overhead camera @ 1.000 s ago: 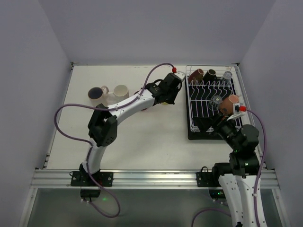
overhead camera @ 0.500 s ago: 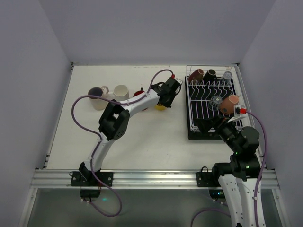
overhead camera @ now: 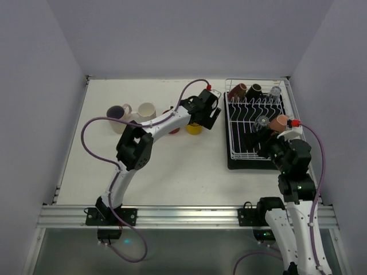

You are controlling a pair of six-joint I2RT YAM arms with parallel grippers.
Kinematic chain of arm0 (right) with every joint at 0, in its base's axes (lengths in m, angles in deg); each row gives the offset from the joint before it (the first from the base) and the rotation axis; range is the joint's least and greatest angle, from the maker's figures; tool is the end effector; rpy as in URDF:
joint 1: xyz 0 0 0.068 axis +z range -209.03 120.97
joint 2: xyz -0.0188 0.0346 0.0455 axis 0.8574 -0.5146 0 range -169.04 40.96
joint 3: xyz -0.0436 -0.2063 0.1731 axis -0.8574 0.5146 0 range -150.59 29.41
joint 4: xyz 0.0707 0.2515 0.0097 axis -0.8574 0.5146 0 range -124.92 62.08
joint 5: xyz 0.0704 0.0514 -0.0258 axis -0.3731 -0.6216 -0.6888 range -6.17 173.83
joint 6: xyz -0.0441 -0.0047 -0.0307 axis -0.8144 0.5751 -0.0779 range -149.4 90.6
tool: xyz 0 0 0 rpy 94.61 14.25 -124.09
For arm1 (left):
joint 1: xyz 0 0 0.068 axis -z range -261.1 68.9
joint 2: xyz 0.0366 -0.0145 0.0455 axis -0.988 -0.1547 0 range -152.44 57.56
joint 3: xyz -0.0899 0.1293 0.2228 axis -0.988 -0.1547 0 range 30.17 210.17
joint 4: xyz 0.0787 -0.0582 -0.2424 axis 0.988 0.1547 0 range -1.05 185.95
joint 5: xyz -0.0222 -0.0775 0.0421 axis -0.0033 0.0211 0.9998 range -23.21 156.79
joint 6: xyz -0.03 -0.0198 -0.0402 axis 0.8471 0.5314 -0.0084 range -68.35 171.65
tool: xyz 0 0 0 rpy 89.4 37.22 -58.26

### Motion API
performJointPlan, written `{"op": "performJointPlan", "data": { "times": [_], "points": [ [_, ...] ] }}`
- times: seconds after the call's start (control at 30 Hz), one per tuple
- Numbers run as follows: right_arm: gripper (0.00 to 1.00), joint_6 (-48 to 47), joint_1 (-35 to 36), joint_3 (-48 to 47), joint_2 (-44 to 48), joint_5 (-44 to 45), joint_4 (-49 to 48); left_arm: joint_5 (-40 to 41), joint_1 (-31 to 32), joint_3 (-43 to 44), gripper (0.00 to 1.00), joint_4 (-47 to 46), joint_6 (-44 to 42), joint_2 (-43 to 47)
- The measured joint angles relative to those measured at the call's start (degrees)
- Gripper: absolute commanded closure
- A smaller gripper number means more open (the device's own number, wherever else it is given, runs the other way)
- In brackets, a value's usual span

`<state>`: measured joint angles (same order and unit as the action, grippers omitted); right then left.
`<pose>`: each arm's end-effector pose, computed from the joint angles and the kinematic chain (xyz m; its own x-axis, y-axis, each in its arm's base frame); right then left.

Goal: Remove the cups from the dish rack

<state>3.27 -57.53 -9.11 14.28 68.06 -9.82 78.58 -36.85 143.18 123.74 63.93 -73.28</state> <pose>0.1167 0.0127 0.3161 -0.3494 0.5106 -0.7856 -0.1200 0.8072 0.5780 0.3706 -0.3509 0.2089 -0.6825 0.3743 -0.6277 0.4597 0.8876 0.0295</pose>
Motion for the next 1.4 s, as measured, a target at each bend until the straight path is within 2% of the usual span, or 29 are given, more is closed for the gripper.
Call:
{"op": "performJointPlan", "data": {
  "times": [0.13, 0.23, 0.33, 0.47, 0.63, 0.9, 0.97, 1.1, 1.4],
  "points": [
    [0.12, -0.96, 0.04, -2.45, -4.42, 4.85, 0.31, -0.48, 0.00, -0.11, 0.12, -0.50, 0.04, 4.70],
    [0.14, -2.80, 0.04, -5.46, -8.96, 11.43, 0.85, -2.19, 0.00, -3.65, 0.11, -4.04, 0.22, 13.40],
    [0.14, -4.61, -0.24, -8.11, -13.31, 18.36, 1.14, -5.07, 0.02, -13.44, 0.10, -9.90, 1.73, 29.16],
    [0.01, -6.10, -2.84, -11.04, -19.58, 25.16, 1.03, -9.42, 0.13, -34.01, 0.08, -20.90, 5.18, 57.59],
    [0.01, -6.60, -5.97, -12.39, -27.28, 29.86, 0.42, -11.82, 0.17, -51.23, 0.04, -25.33, 6.75, 83.12],
    [0.01, -6.60, -8.07, -15.93, -39.80, 35.34, -2.14, -10.51, 0.17, -73.40, 0.00, -18.03, 6.67, 101.79],
    [0.01, -6.64, -8.09, -16.57, -42.69, 36.68, -3.19, -9.70, 0.17, -76.08, 0.00, -14.93, 6.64, 105.48],
    [0.01, -6.58, -8.41, -17.22, -47.56, 37.79, -3.87, -8.72, 0.17, -76.15, 0.00, -14.75, 6.40, 106.62],
    [0.03, -6.19, -9.07, -20.17, -56.11, 38.84, -5.22, -10.01, 0.17, -76.11, 0.00, -14.91, 5.46, 100.78]
  ]
}}
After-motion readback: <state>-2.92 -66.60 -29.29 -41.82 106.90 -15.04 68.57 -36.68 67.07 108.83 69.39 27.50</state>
